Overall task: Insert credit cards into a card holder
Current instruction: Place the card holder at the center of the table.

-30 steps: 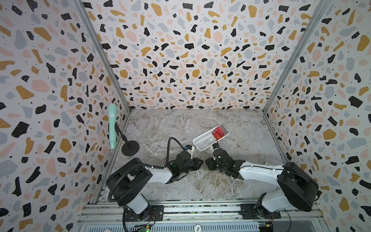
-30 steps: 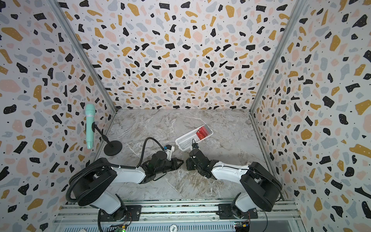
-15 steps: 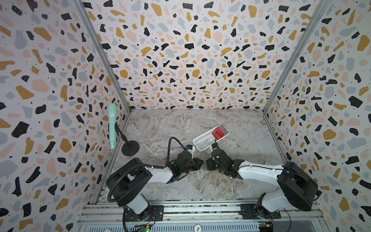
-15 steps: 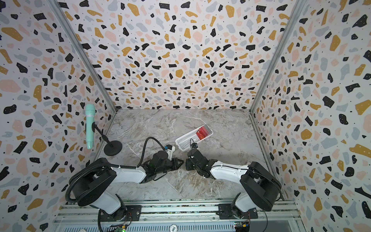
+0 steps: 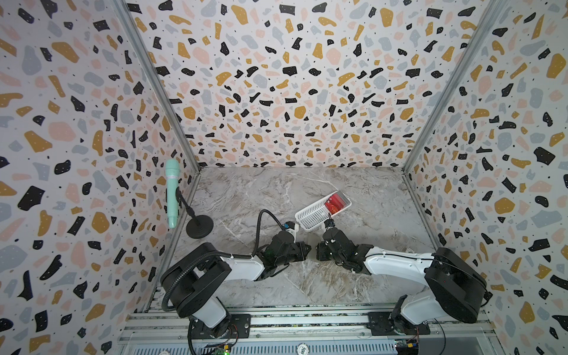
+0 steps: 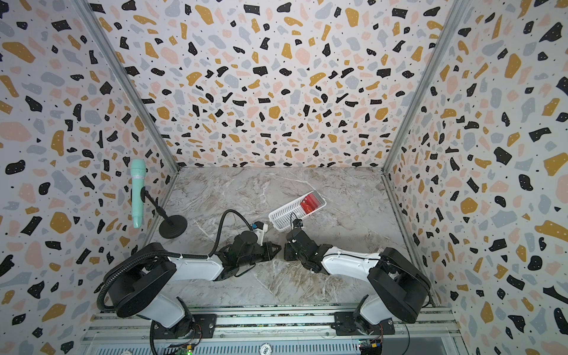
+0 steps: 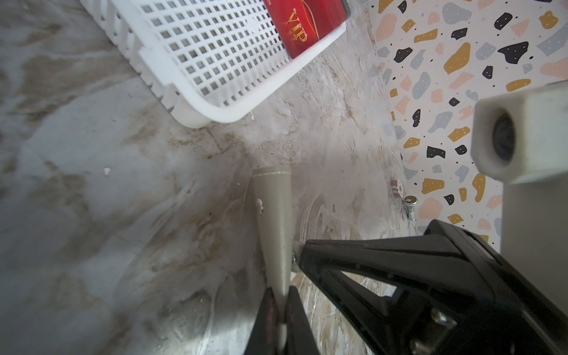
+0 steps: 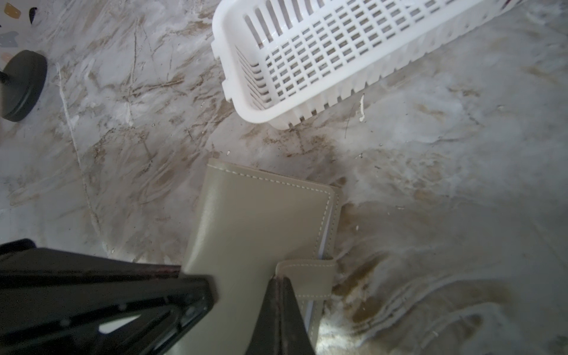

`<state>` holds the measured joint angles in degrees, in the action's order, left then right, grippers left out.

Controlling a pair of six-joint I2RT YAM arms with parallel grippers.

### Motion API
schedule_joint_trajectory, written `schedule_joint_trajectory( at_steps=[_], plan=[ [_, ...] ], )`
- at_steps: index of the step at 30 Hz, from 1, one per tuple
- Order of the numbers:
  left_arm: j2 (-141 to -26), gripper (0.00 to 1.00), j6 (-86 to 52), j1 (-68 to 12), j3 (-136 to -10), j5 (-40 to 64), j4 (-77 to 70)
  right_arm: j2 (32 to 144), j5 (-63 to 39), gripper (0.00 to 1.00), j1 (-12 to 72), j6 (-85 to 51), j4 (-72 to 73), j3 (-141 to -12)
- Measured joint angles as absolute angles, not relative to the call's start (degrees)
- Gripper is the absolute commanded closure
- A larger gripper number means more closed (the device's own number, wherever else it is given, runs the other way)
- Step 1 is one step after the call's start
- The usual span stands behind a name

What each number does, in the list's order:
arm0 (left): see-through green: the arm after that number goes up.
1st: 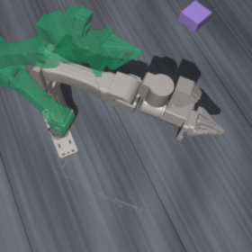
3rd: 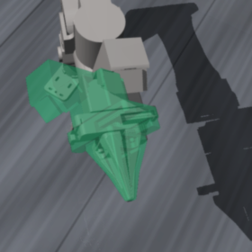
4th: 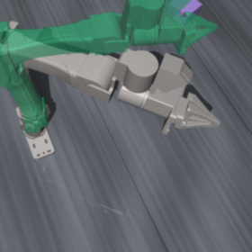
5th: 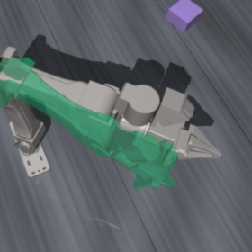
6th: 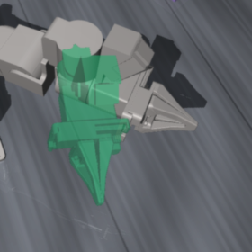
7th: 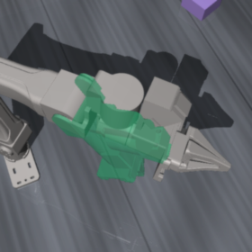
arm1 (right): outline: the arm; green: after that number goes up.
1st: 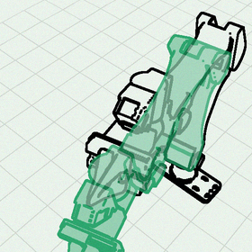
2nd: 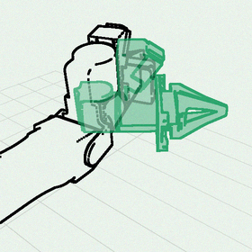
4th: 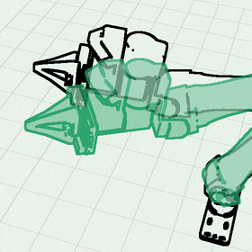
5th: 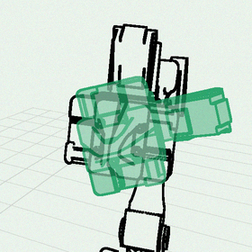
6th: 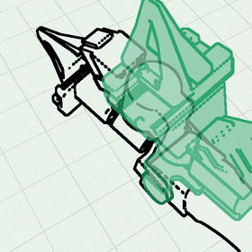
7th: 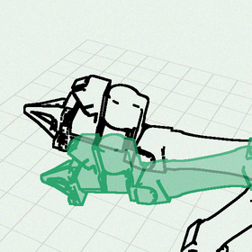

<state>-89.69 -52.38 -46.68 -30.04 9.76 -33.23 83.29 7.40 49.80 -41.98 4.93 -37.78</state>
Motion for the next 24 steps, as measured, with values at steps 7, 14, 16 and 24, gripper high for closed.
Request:
schedule_joint_trajectory(
  at_steps=[7,14,16,24],
  plan=[
    [-89.23,1.0,-52.03,-46.74,-30.04,7.94,-31.59,79.18,10.11,0.98,49.39,-42.28,4.25,-34.94],
    [-89.06,0.94,-52.03,-46.74,-30.04,7.14,-31.05,77.23,10.96,0.98,49.08,-42.3,4.01,-33.74],
    [-89.06,0.89,-52.03,-46.74,-30.02,7.11,-31.05,76.69,10.92,0.98,49.08,-42.11,4.14,-33.56],
    [-89.06,0.73,-52.18,-46.74,-30.0,6.72,-30.06,71.05,10.33,0.98,49.08,-39.7,4.38,-32.4]
  ],
)
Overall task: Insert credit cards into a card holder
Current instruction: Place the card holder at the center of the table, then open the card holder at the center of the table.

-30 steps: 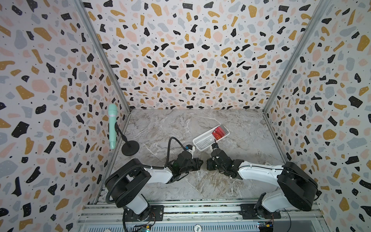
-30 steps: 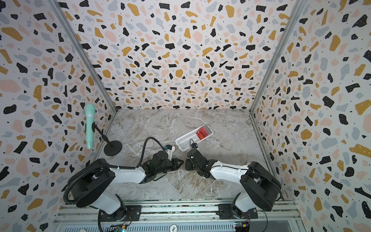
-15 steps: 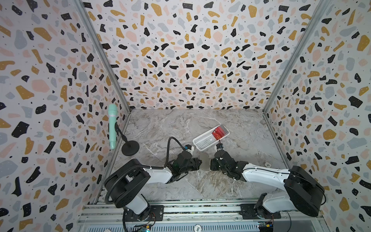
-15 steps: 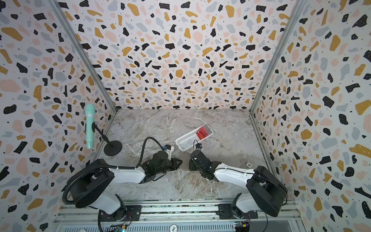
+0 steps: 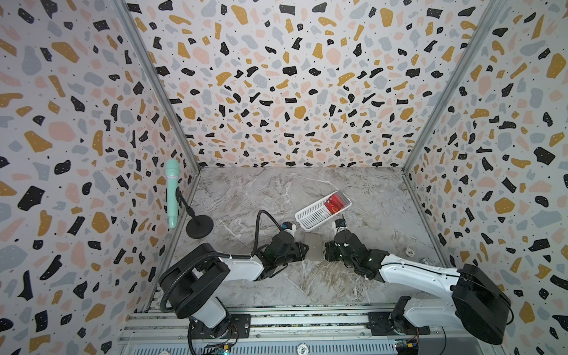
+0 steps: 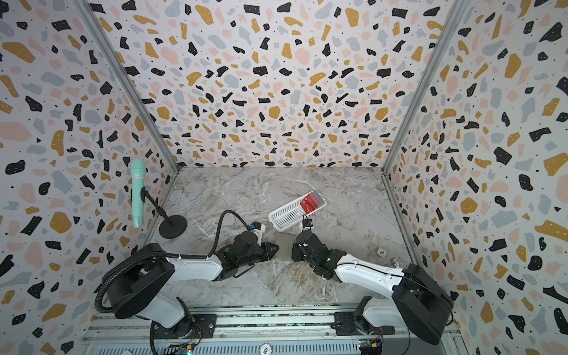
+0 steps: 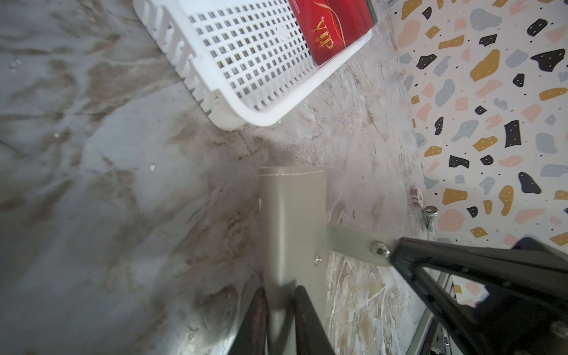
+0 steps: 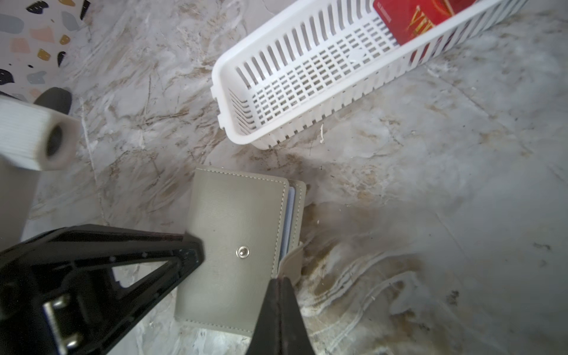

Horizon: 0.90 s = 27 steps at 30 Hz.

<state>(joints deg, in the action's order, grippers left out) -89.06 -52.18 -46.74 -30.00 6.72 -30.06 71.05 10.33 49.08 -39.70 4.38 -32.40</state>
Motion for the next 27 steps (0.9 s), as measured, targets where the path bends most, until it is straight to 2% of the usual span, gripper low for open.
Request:
schedule_joint_trajectory(
  at_steps=[3,9,16,27],
  plan=[
    [-89.06,0.64,-52.53,-46.74,-29.98,6.72,-29.95,69.56,10.0,0.98,49.3,-38.48,4.43,-32.4],
    [-88.79,0.52,-53.04,-46.74,-29.61,6.74,-29.85,67.33,9.41,0.98,50.48,-37.01,4.12,-32.42],
    [-85.84,0.29,-52.97,-46.74,-29.36,7.22,-28.71,65.08,9.28,0.98,51.51,-36.05,3.42,-32.47],
    [-85.89,0.27,-49.71,-46.74,-31.22,8.1,-24.36,65.04,9.23,0.98,51.75,-35.11,2.11,-33.19]
  ],
)
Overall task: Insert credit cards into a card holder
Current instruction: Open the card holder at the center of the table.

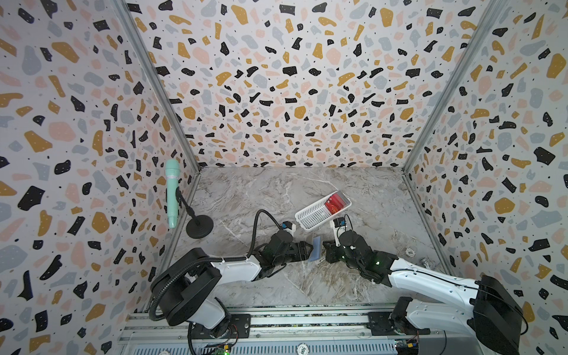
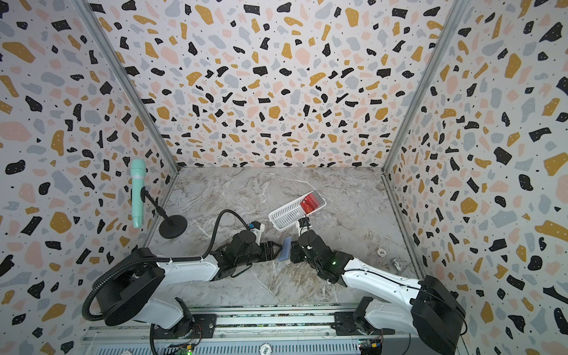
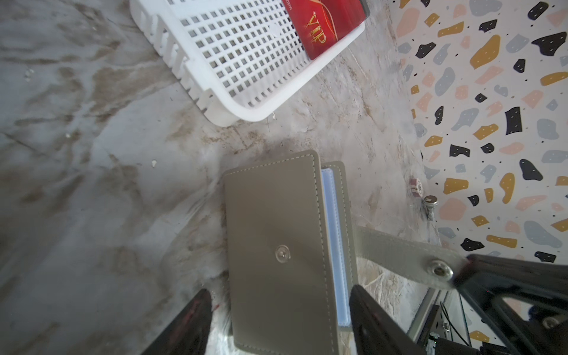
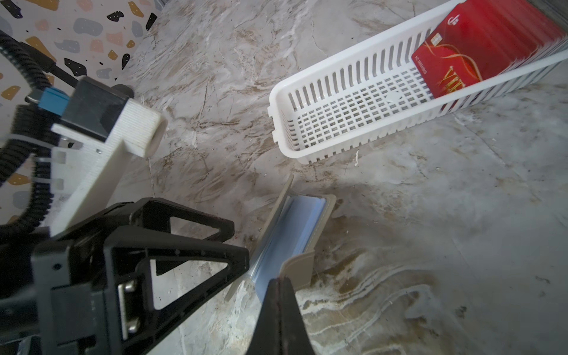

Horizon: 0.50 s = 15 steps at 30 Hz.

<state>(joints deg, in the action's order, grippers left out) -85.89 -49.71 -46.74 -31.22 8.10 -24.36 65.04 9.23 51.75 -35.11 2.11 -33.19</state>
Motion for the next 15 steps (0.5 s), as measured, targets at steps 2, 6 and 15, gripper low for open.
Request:
schedule_joint_trajectory(
  at_steps=[2,6,15],
  plan=[
    [-86.52,0.28,-49.28,-46.74,-31.99,8.32,-23.97,65.04,9.26,0.98,51.77,-34.94,1.89,-33.19],
    [-87.57,0.28,-48.42,-46.74,-33.41,8.73,-23.31,65.04,9.26,0.98,51.77,-34.63,1.61,-33.21],
    [-89.23,0.35,-46.15,-46.74,-36.73,8.62,-19.99,65.04,9.39,0.98,51.77,-34.59,1.37,-33.39]
  ],
)
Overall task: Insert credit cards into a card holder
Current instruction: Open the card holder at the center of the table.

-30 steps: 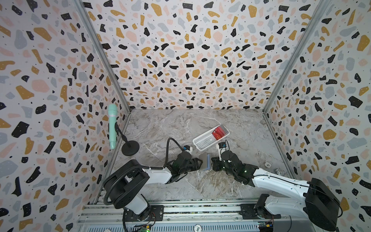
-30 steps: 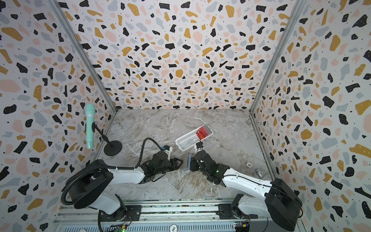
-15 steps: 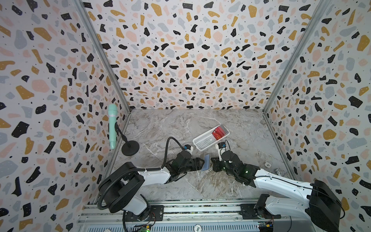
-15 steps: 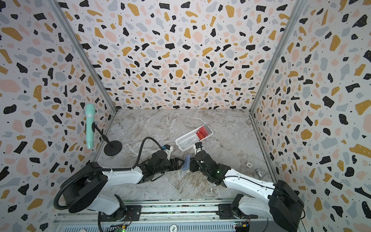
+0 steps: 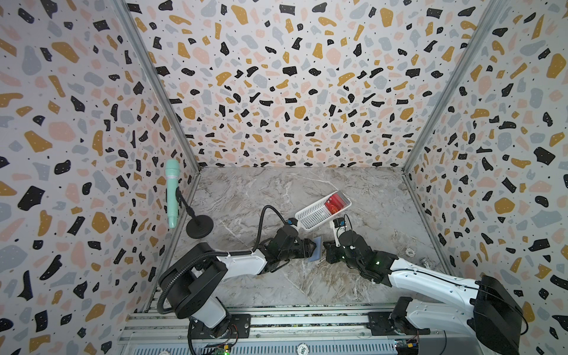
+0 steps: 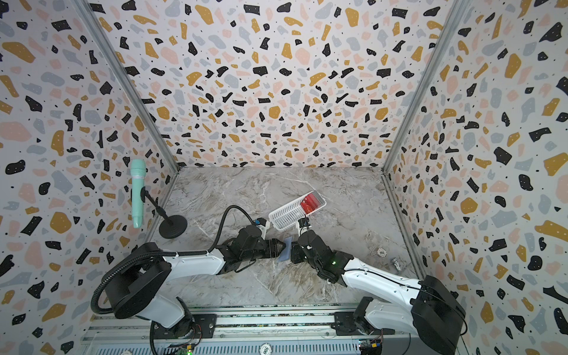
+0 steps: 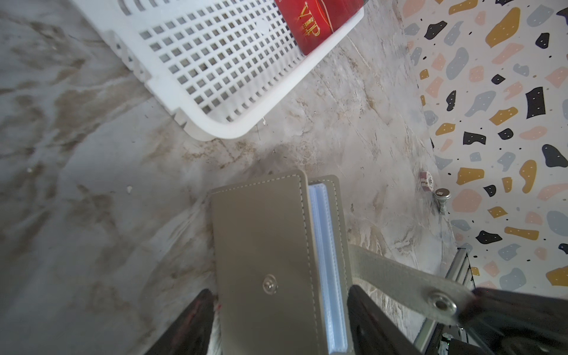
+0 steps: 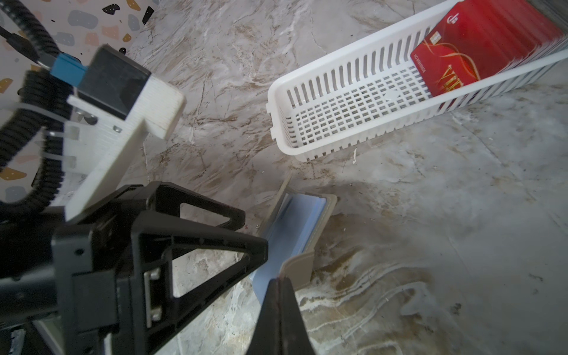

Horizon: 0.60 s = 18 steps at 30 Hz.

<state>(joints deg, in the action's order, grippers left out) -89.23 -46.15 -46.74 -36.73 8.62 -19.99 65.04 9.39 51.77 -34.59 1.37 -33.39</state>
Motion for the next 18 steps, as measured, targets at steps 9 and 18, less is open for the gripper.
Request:
schedule_joint_trajectory(
  at_steps=[9,18],
  plan=[
    [-90.45,0.52,-45.52,-46.74,-37.54,6.74,-16.64,65.04,9.91,0.97,51.75,-34.61,0.78,-33.39],
    [-90.13,0.68,-47.86,-46.72,-36.91,6.52,-19.62,67.83,10.31,0.96,50.96,-35.53,0.73,-33.39]
  ],
)
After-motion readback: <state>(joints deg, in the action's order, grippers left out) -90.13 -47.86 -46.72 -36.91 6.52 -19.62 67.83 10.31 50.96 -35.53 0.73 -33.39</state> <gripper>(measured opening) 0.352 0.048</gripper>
